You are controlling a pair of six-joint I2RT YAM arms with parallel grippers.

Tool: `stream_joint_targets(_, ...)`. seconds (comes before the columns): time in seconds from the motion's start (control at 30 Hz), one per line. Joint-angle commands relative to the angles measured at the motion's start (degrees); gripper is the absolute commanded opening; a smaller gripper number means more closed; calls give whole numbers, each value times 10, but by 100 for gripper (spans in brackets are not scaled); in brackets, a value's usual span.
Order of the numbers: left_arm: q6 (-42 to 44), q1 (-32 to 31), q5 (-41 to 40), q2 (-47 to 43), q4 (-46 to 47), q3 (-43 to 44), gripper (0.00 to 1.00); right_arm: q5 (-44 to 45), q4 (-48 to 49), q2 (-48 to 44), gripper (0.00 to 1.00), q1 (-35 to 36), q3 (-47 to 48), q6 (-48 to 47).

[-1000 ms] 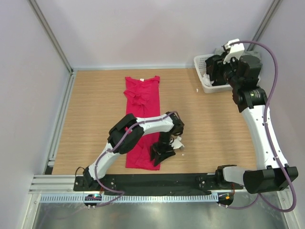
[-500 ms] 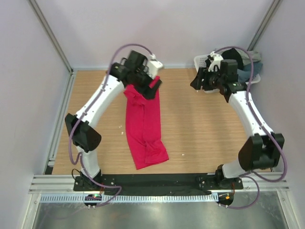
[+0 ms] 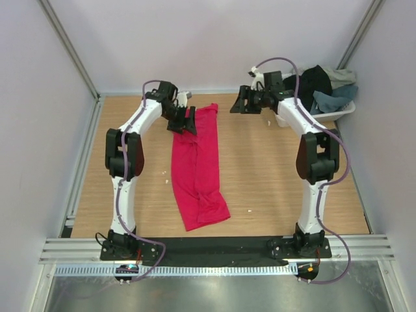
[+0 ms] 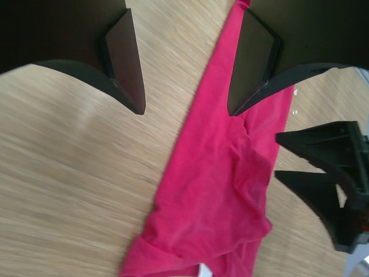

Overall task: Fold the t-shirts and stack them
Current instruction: Fold the tshirt

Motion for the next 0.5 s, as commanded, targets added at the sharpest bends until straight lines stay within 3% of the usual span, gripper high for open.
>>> stream_joint_targets(0.0,-41,24,35,-2,44,36,75,-24,14,53,65,38,74,19)
stream_joint_targets(0.23,-29,58,21,60,48,94,75,-23,-8,177,65,43,200,36)
stream_joint_targets(0.47,-31,65,2,106,59,123,77,-15,-3,260,65,42,257,53)
